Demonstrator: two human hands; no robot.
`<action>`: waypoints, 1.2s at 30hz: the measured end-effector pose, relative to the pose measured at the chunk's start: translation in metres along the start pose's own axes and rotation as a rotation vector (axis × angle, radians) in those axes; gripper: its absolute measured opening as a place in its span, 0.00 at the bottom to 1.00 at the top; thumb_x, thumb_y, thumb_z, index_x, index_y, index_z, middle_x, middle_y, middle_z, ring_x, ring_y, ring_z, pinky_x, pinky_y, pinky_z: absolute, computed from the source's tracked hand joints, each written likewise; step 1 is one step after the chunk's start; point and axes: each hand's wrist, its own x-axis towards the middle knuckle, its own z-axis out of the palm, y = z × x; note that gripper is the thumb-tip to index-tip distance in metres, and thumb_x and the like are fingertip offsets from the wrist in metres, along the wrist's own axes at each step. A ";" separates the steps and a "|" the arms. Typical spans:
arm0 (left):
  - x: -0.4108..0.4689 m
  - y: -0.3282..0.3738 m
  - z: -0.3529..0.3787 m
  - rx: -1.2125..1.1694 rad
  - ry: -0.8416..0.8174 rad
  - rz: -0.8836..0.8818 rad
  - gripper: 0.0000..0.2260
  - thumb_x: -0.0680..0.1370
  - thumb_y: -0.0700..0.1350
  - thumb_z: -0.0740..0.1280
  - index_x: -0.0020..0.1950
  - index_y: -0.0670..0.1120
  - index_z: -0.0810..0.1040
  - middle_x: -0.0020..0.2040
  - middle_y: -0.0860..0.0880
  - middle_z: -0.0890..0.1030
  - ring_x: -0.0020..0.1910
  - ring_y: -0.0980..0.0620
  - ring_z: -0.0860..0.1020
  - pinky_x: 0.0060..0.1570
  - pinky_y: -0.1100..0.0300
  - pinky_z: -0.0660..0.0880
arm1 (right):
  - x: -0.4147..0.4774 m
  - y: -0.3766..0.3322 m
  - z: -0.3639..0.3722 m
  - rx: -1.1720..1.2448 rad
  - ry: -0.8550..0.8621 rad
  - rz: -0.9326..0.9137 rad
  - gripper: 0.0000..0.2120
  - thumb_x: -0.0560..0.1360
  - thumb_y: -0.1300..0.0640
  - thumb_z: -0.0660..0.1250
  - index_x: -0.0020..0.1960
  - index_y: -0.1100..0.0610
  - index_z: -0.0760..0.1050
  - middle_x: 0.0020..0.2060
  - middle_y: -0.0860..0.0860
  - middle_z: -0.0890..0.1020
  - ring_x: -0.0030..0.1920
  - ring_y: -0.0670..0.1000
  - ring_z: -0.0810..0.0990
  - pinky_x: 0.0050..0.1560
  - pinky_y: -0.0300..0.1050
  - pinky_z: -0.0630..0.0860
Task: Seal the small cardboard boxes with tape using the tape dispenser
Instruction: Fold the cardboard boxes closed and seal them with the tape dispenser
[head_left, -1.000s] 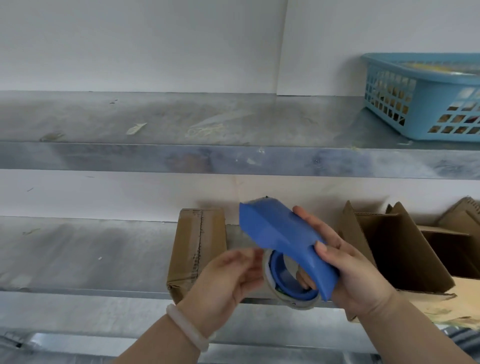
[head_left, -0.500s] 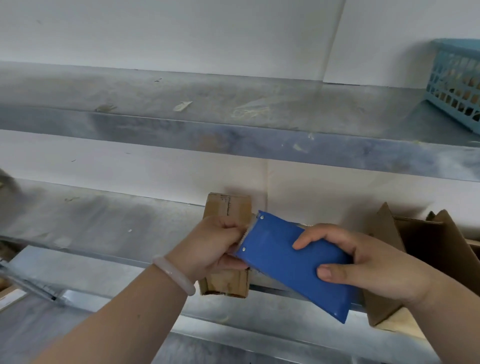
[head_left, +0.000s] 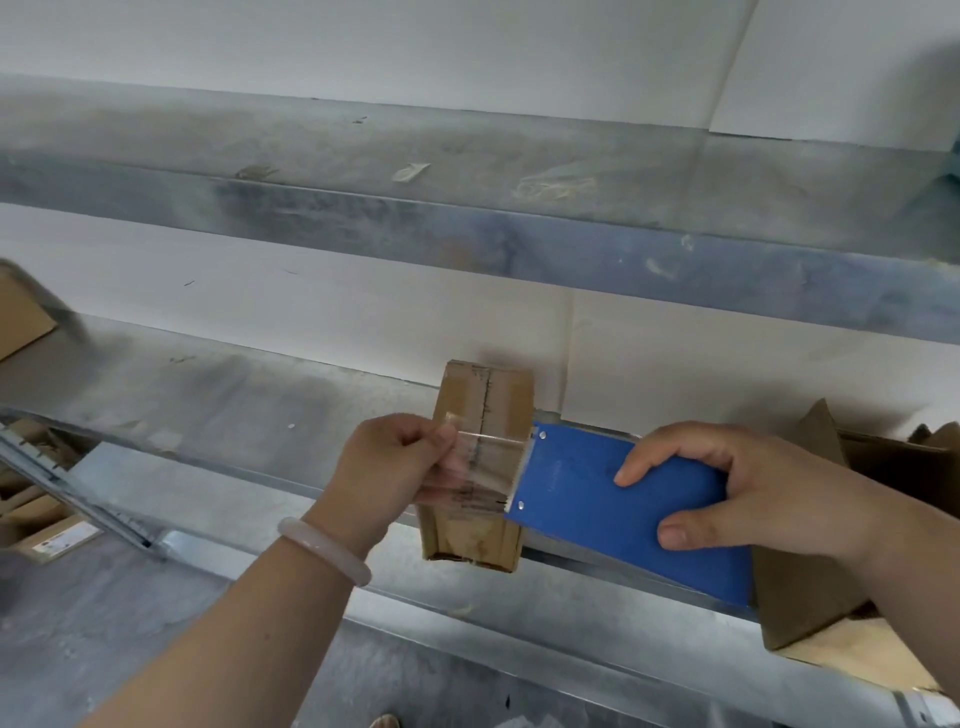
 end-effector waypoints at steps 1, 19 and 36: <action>-0.001 -0.004 -0.004 -0.010 0.004 -0.009 0.10 0.78 0.41 0.68 0.37 0.41 0.81 0.32 0.43 0.82 0.31 0.47 0.82 0.39 0.50 0.81 | 0.000 0.001 -0.001 0.001 -0.023 0.010 0.26 0.54 0.32 0.78 0.49 0.38 0.81 0.54 0.37 0.80 0.55 0.43 0.81 0.52 0.41 0.79; 0.010 -0.060 -0.040 -0.065 0.166 -0.177 0.07 0.79 0.40 0.66 0.45 0.39 0.82 0.31 0.45 0.81 0.29 0.50 0.79 0.31 0.57 0.79 | 0.014 0.036 -0.014 -0.123 -0.094 0.156 0.19 0.59 0.42 0.76 0.50 0.34 0.80 0.52 0.32 0.79 0.53 0.40 0.80 0.51 0.39 0.78; 0.022 -0.077 -0.019 0.330 0.261 -0.038 0.16 0.81 0.44 0.63 0.69 0.47 0.69 0.40 0.48 0.76 0.36 0.51 0.77 0.36 0.54 0.79 | 0.031 0.048 0.007 -0.091 -0.005 0.106 0.17 0.66 0.53 0.78 0.48 0.35 0.79 0.50 0.32 0.79 0.51 0.39 0.80 0.53 0.41 0.79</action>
